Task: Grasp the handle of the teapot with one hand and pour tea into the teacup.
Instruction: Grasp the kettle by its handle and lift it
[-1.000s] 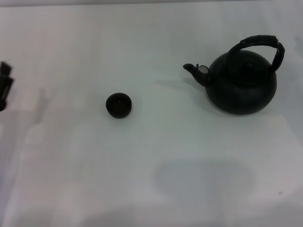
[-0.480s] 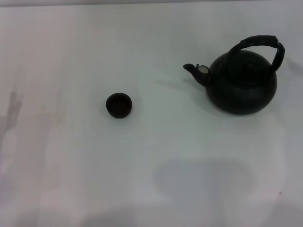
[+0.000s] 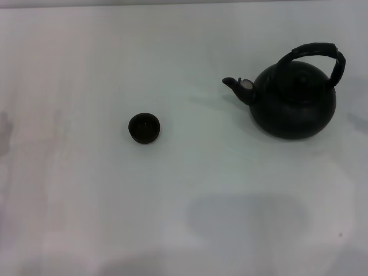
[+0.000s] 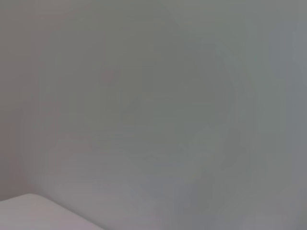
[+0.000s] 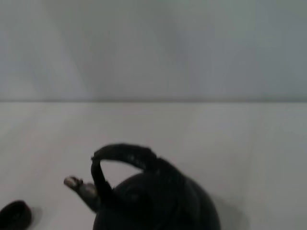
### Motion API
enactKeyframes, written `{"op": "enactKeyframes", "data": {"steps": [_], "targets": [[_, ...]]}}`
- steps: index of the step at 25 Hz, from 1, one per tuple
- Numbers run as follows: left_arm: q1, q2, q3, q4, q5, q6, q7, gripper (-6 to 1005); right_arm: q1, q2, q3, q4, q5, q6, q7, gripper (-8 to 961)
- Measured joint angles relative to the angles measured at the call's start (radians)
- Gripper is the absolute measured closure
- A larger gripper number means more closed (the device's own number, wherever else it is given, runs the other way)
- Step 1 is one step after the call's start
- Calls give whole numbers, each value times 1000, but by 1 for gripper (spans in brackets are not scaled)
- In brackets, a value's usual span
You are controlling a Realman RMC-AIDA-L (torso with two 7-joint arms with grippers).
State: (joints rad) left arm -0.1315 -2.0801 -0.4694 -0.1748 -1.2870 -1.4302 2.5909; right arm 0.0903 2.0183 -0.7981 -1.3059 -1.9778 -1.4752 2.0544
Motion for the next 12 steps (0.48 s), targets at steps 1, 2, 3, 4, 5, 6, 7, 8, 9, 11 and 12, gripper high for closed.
{"op": "enactKeyframes", "data": {"steps": [1, 2, 3, 4, 5, 6, 7, 8, 9, 11, 12], "targets": [[-2, 0, 0, 0, -1, 2, 0, 197, -4, 2, -23, 12, 0, 14, -2, 142], [-4, 0, 0, 0, -2, 3, 0, 197, -7, 4, -52, 24, 0, 33, -3, 142], [-7, 0, 0, 0, -2, 5, 0, 197, -8, 4, -81, 34, 0, 55, -3, 142], [-9, 0, 0, 0, -2, 6, 0, 197, -9, 4, -114, 46, 0, 88, -3, 142], [-13, 0, 0, 0, -2, 9, 1, 197, -8, 4, -139, 54, 0, 115, -3, 142], [-16, 0, 0, 0, -2, 11, 1, 197, -6, 4, -161, 63, 0, 141, -3, 142], [-19, 1, 0, 0, -2, 12, 1, 197, -2, 4, -175, 70, 1, 160, -2, 142], [-21, 1, 0, 0, -3, 13, 1, 197, 1, 4, -184, 74, 7, 175, 0, 142], [-22, 1, 0, 0, -3, 13, 1, 197, 3, 4, -189, 78, 19, 182, 0, 142], [-23, 1, 0, 1, -3, 13, 2, 197, 5, 3, -195, 85, 46, 197, -1, 141], [-24, 1, 0, 1, -3, 14, 2, 197, 6, 2, -197, 88, 58, 207, -2, 141]]}}
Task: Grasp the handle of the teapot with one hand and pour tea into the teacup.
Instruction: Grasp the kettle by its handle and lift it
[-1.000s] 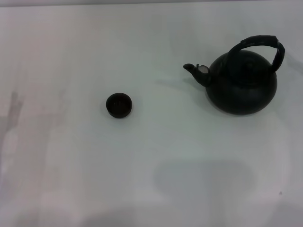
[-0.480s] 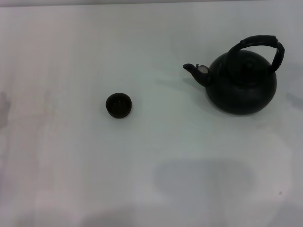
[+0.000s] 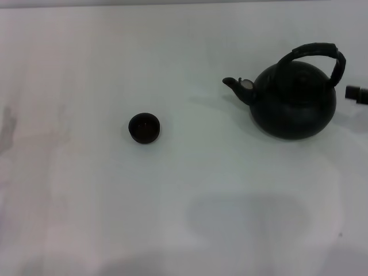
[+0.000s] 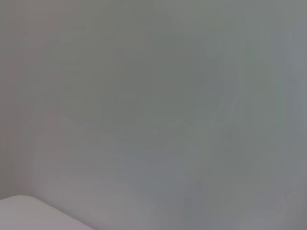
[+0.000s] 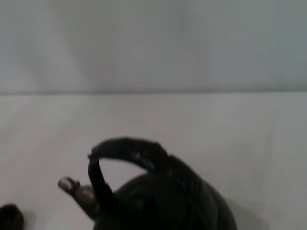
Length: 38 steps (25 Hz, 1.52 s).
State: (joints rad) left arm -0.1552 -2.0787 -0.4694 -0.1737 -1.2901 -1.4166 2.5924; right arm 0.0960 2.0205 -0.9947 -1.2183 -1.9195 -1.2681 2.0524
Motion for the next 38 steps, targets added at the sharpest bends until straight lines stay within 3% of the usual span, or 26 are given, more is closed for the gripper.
{"op": "enactKeyframes", "data": {"steps": [14, 25, 31, 38], "targets": [[5, 0, 2, 13, 0, 36, 0, 197, 57, -1, -59, 64, 15, 123, -1, 144], [9, 0, 8, 13, 2, 36, -3, 196, 63, -2, -105, 77, 15, 204, 0, 146], [10, 0, 7, 13, 2, 32, -3, 197, 64, -2, -107, 99, 43, 206, 0, 332], [8, 0, 7, 13, 0, 30, -3, 197, 82, -2, -108, 111, 62, 208, 0, 344]]}}
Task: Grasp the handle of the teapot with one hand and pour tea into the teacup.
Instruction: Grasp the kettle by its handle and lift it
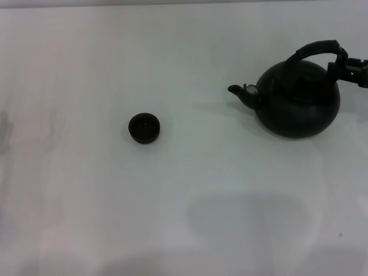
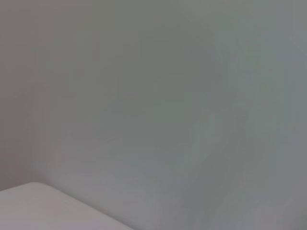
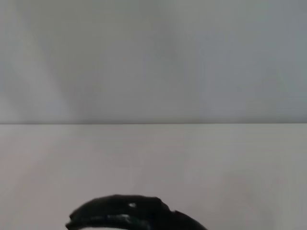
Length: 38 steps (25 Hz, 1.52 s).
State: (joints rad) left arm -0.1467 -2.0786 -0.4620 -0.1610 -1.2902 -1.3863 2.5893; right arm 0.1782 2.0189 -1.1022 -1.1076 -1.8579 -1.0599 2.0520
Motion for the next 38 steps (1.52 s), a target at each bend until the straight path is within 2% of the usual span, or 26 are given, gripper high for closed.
{"op": "enactKeyframes", "data": {"steps": [6, 14, 23, 32, 38], "targets": [[1, 0, -5, 0, 0, 0, 1, 197, 25, 1, -1, 24, 4, 5, -1, 366], [1, 0, -8, 0, 0, -2, 2, 196, 23, 1, -17, 29, 20, 33, -13, 394], [-7, 0, -7, 12, -1, -2, -1, 197, 5, -2, -20, 18, 62, 32, -34, 718], [-10, 0, -7, 12, -1, -4, 1, 196, 17, -3, -24, -29, 74, -15, -28, 723], [-10, 0, -7, 12, -1, 1, 2, 197, 25, -1, -105, -112, 106, 3, -31, 727]]}}
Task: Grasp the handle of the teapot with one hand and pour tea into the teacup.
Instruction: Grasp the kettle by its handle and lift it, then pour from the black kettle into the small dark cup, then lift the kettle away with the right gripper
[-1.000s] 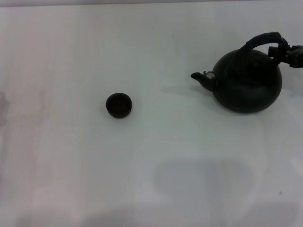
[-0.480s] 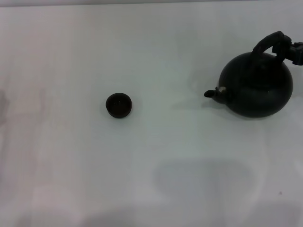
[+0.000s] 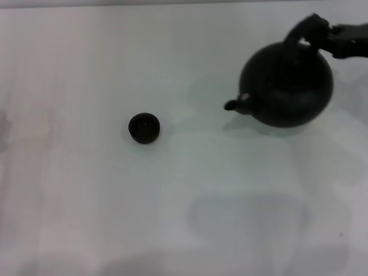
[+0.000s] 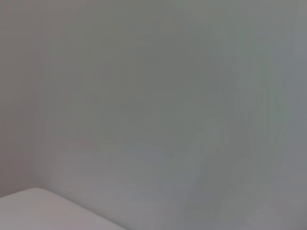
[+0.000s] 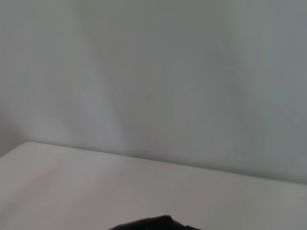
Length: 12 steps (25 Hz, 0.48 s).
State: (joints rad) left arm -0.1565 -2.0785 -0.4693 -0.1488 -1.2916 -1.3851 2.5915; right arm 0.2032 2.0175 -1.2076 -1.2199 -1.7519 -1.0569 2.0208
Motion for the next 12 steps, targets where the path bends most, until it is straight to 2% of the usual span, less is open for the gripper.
{"op": "enactKeyframes", "data": {"steps": [12], "targets": [[-1, 0, 9, 0, 8, 11, 3, 196, 114, -4, -273, -39, -6, 200, -6, 742]]}}
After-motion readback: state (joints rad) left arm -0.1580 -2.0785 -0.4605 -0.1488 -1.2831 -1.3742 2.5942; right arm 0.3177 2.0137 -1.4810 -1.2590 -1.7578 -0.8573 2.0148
